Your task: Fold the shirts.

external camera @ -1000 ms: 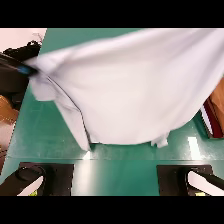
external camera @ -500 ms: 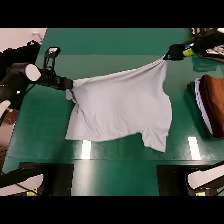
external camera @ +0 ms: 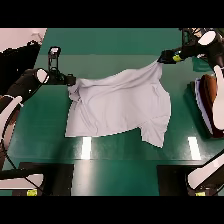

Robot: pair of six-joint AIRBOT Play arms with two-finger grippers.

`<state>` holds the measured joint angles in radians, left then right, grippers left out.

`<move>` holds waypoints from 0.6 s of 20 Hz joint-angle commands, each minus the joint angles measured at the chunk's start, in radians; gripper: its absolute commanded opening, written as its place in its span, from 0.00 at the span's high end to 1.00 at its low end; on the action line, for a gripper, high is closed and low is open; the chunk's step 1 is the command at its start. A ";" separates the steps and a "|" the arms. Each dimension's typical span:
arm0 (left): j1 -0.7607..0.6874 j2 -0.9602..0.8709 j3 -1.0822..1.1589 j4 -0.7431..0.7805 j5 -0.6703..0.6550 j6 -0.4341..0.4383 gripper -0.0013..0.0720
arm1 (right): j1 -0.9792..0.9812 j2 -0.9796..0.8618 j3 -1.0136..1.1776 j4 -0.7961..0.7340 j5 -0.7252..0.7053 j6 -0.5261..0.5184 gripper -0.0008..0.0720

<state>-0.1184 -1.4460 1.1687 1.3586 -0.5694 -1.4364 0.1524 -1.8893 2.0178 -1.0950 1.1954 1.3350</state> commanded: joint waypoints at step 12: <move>0.183 0.317 -0.186 -0.028 -0.748 -0.023 0.40 | -0.211 0.307 -0.249 0.035 0.411 -0.064 0.47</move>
<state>0.0422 -1.2236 1.1229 1.3518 -1.2167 -1.4574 -0.0154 -1.6802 1.8931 -1.0866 1.5475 1.3033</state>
